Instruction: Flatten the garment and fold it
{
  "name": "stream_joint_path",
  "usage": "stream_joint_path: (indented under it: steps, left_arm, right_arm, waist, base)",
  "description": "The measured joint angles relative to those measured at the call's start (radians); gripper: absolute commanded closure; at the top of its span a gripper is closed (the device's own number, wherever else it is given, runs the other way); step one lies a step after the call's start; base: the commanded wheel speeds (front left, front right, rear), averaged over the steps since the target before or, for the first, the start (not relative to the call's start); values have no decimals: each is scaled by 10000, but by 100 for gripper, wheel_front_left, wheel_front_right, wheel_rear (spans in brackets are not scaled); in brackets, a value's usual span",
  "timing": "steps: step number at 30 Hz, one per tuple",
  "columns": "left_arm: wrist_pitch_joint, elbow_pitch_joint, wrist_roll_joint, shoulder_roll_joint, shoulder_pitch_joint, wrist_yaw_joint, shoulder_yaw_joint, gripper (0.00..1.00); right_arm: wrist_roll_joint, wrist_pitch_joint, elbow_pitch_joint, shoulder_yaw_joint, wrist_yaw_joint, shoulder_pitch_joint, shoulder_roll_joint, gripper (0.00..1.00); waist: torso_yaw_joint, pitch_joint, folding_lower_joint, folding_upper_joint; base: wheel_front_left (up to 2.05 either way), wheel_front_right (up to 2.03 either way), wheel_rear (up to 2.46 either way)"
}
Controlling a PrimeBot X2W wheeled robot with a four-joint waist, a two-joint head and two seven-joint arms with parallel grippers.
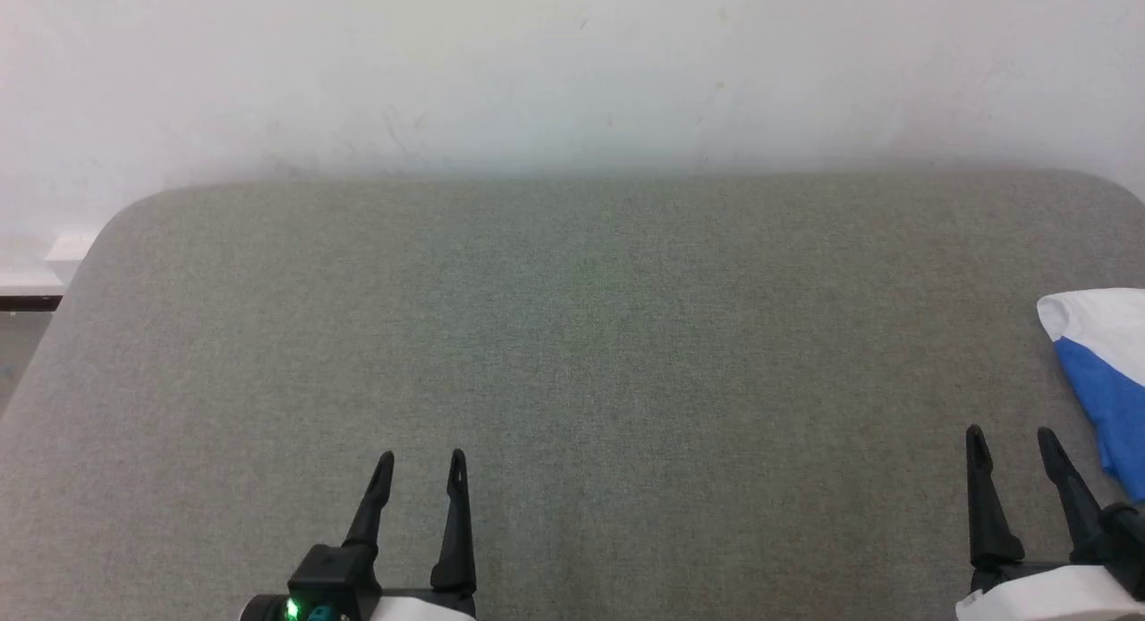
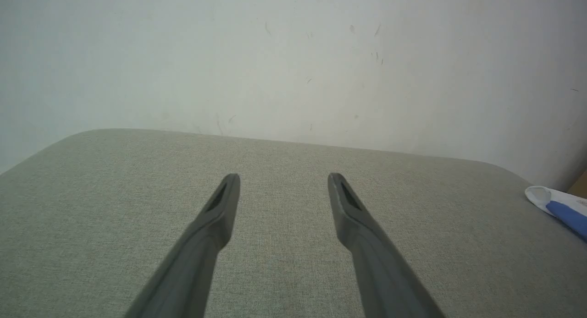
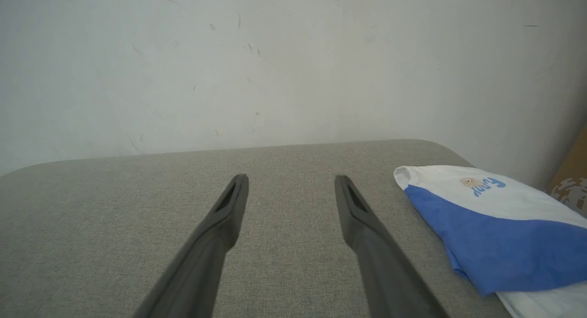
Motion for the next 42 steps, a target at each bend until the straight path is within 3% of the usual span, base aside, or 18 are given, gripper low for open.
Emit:
stream_joint_path:
  steps: [8,9,20,42]
  left_arm:
    - [2,46,35,-188,166,-174,136,0]
    - [4,46,46,-211,164,-174,171,100]
    - [117,44,96,-221,153,-192,226,100]
    - [548,48,639,-414,77,-662,807,100]
  right_arm:
    - [-38,-33,163,52,0,0,19,0]
    - [-29,-29,163,63,0,-2,19,100]
    - [-33,63,161,84,4,-20,10,100]
    - [-261,345,148,376,4,-229,12,100]
  waist:
    - [-4,21,0,0]
    - [-5,35,0,0]
    - [-7,44,0,0]
    - [-11,83,1,0]
  base:
    - [0,0,0]
    - [0,0,0]
    - [0,0,0]
    - [0,0,0]
